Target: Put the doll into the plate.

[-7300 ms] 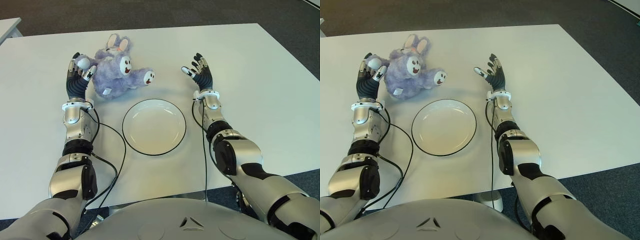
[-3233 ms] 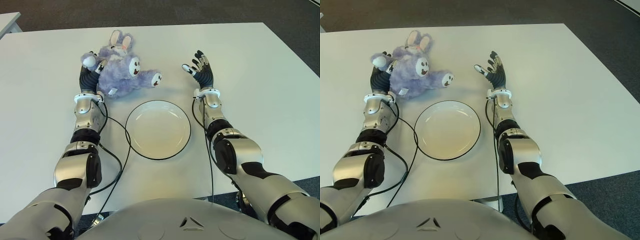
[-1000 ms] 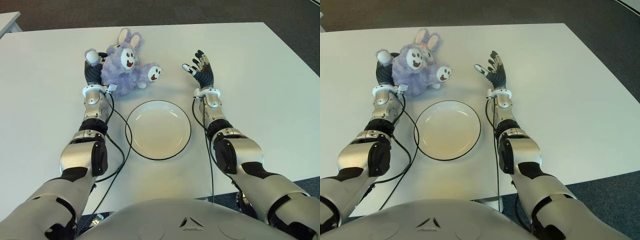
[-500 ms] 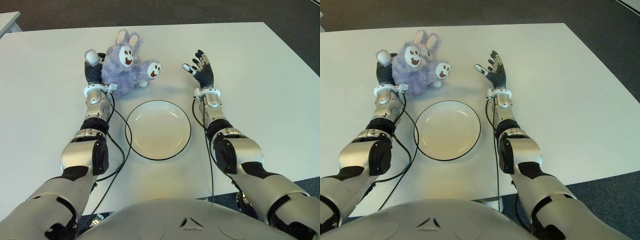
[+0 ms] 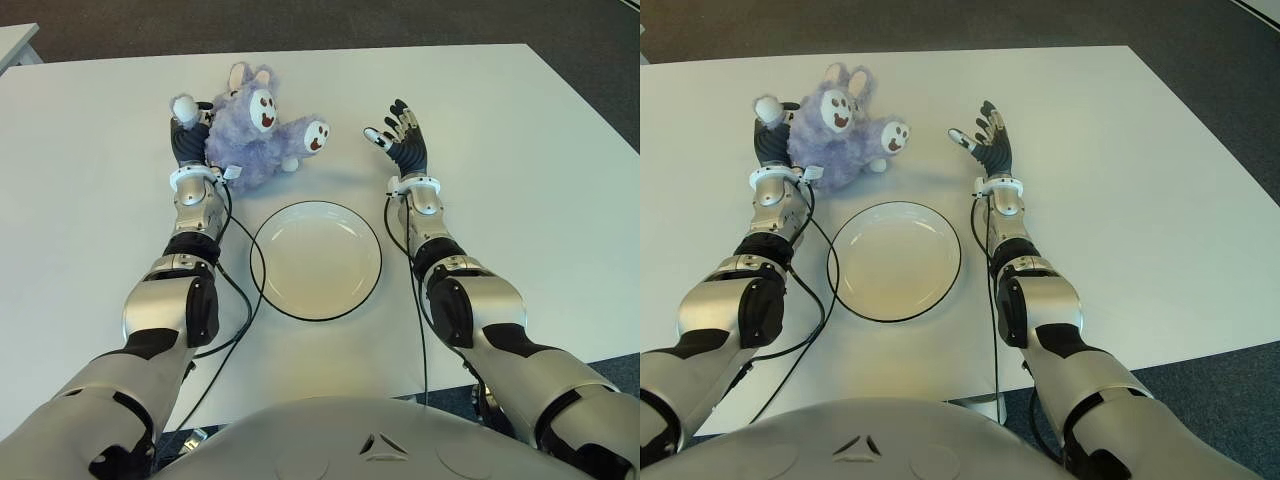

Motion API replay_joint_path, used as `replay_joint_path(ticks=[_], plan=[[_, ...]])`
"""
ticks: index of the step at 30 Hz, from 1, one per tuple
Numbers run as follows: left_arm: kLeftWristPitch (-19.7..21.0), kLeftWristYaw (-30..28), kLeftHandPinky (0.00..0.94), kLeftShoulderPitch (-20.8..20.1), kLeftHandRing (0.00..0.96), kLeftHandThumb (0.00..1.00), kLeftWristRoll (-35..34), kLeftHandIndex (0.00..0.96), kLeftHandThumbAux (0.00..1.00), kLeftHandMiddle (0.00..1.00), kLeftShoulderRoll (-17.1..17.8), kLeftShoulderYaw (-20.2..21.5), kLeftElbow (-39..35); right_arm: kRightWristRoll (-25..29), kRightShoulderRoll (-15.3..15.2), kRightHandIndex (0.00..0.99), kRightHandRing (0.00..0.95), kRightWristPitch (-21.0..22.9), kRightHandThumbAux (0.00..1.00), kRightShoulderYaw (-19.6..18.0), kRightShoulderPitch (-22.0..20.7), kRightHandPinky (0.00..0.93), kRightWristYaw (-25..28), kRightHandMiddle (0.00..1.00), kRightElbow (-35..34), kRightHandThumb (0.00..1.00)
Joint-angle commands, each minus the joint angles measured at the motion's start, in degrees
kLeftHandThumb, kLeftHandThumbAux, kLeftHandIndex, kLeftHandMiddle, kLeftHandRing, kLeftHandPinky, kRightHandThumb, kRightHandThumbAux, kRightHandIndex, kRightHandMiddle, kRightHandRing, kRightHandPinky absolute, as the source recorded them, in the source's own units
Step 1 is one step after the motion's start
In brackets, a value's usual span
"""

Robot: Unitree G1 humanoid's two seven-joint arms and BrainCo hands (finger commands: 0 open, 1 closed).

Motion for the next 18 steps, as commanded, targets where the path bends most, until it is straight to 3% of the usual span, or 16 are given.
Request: replay_joint_path(ticks=[1,18], plan=[[-0.3,2.4,0.621,-0.2,0.638,0.710,1.4,0.434,0.690,0.636,-0.2,-0.5,1.1,0.2,0.5,0.039,0.081,1.4,0.743,-0.3,3.0,0.107,0.0,0.071,1.8,0.035],[-1.0,6.5,0.751,-0.5,0.727,0.707,3.7,0.433,0.701,0.716,-0.3,-0.8,1.6,0.4,0.5,0.037,0.082,1.4,0.742,-0.4,2.9,0.108,0.2,0.073,1.8,0.039]])
